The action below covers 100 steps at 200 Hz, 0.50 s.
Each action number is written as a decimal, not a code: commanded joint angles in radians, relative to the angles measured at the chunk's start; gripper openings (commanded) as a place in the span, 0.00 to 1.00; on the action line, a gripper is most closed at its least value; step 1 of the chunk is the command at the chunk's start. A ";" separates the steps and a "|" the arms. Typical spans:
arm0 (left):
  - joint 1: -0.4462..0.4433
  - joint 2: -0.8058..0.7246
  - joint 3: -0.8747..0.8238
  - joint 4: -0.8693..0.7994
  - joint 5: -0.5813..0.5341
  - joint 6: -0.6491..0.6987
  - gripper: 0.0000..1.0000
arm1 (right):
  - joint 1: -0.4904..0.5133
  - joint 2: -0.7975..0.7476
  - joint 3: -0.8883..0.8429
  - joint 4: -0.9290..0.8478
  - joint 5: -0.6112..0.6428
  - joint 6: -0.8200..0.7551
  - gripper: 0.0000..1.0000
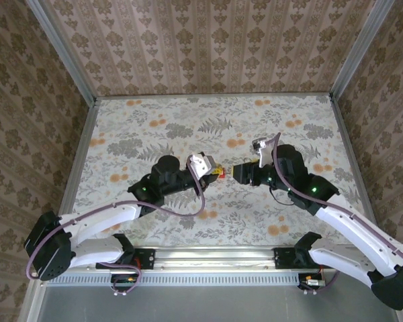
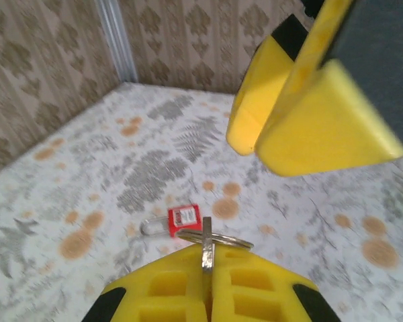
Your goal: Unlock with the key
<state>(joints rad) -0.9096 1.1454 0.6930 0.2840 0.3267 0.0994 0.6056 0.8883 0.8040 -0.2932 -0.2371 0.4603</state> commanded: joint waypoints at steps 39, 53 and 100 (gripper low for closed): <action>0.046 0.028 0.093 -0.214 0.337 -0.069 0.00 | -0.026 0.079 0.013 0.243 -0.354 -0.136 0.36; 0.046 0.038 0.103 -0.222 0.356 -0.071 0.00 | -0.023 0.112 0.040 0.228 -0.387 -0.146 0.35; 0.056 0.039 0.100 -0.209 0.381 -0.076 0.00 | -0.015 0.147 0.058 0.177 -0.404 -0.175 0.34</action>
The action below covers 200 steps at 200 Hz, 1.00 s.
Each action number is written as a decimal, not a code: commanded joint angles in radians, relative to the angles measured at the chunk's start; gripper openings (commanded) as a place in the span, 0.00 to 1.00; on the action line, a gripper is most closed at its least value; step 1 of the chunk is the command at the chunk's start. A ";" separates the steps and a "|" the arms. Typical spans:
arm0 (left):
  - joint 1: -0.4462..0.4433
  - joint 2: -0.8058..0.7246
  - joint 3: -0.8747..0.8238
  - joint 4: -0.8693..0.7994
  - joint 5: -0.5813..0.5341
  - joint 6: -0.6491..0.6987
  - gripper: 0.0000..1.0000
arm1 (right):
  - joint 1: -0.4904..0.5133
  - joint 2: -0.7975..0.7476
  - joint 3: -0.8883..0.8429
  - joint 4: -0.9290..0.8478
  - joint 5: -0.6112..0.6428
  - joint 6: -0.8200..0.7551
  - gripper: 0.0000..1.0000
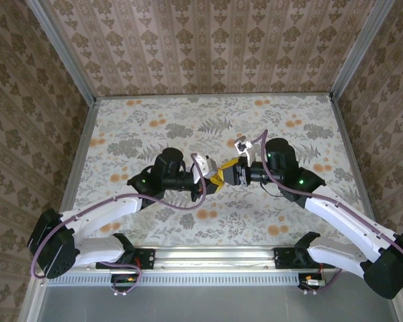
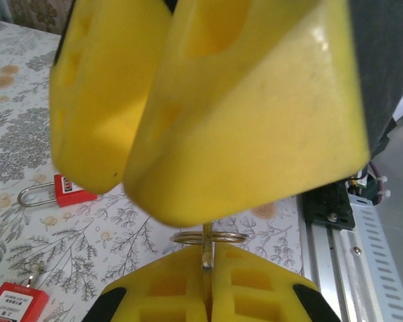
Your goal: Unlock with the key
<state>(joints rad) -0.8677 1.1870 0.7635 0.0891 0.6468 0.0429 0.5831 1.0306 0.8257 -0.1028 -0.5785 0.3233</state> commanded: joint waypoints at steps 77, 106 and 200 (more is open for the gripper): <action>0.036 0.013 0.034 0.013 0.101 -0.041 0.00 | 0.028 0.024 0.012 -0.030 -0.096 -0.039 0.29; 0.038 0.019 0.036 0.013 0.112 -0.045 0.00 | 0.038 0.043 0.022 -0.046 -0.091 -0.053 0.28; 0.066 0.028 0.030 0.046 0.145 -0.078 0.11 | 0.055 0.037 0.020 -0.094 -0.088 -0.071 0.06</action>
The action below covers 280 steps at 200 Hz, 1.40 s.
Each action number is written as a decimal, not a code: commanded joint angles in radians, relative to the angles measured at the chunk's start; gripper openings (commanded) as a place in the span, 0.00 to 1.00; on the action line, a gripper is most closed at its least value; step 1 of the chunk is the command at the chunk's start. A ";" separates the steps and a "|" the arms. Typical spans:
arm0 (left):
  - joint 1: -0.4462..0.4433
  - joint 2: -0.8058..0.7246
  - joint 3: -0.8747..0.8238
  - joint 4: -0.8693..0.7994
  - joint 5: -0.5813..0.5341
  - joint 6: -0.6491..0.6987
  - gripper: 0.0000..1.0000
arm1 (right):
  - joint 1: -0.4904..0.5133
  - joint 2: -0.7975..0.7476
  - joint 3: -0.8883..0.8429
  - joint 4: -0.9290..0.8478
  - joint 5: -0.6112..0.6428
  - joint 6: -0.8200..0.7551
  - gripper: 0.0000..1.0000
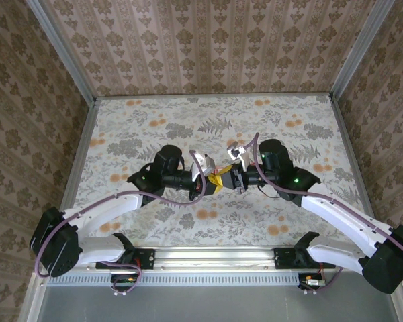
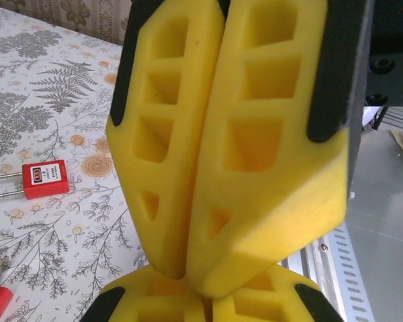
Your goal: Unlock with the key
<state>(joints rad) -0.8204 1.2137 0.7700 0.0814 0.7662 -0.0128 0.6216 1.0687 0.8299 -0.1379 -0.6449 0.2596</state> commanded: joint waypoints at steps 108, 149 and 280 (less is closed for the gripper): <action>0.032 0.016 -0.015 0.099 0.037 -0.057 0.38 | 0.017 -0.100 -0.026 0.012 0.212 0.072 0.00; 0.030 0.044 -0.012 0.139 0.068 -0.082 0.18 | 0.018 -0.113 -0.061 0.073 0.250 0.128 0.00; 0.031 0.032 -0.014 0.150 0.090 -0.080 0.00 | 0.003 -0.156 -0.076 0.054 0.224 0.099 0.53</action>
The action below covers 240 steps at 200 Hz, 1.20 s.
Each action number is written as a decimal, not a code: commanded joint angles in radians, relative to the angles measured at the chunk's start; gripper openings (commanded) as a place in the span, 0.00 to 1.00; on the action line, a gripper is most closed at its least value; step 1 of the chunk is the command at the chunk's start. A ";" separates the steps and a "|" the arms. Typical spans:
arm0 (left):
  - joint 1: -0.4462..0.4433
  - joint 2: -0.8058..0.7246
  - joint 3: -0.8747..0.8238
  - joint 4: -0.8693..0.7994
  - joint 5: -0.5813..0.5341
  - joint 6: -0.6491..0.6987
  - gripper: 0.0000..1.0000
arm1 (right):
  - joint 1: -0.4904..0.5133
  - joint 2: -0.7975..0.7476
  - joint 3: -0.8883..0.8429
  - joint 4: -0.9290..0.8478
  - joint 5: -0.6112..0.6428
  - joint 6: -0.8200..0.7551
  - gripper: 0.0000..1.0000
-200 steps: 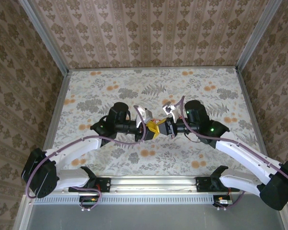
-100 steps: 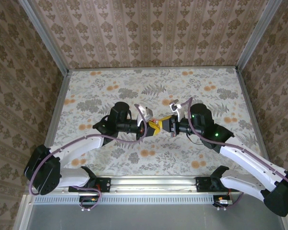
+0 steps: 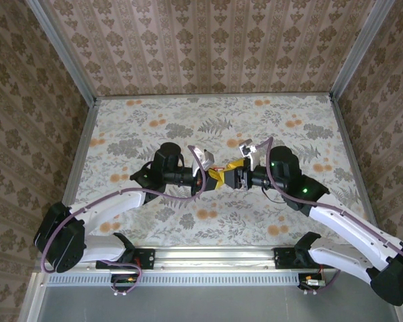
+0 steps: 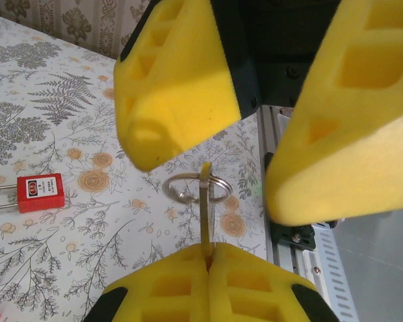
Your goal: Unlock with the key
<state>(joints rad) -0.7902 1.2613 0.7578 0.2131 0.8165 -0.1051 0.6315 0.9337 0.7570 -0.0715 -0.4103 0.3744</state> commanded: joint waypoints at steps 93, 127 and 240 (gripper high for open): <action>0.003 -0.027 0.014 -0.009 0.066 0.019 0.00 | -0.007 0.055 0.018 -0.015 -0.149 -0.032 0.27; 0.005 -0.023 0.015 -0.003 0.072 0.013 0.00 | -0.007 0.032 0.016 -0.032 -0.140 -0.033 0.13; 0.002 0.013 0.057 -0.094 -0.158 0.093 0.68 | -0.012 -0.082 0.050 -0.236 0.275 -0.039 0.01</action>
<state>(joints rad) -0.7887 1.2625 0.7753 0.1921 0.8211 -0.0814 0.6266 0.8856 0.7597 -0.1715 -0.3717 0.3435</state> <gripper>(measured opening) 0.632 0.093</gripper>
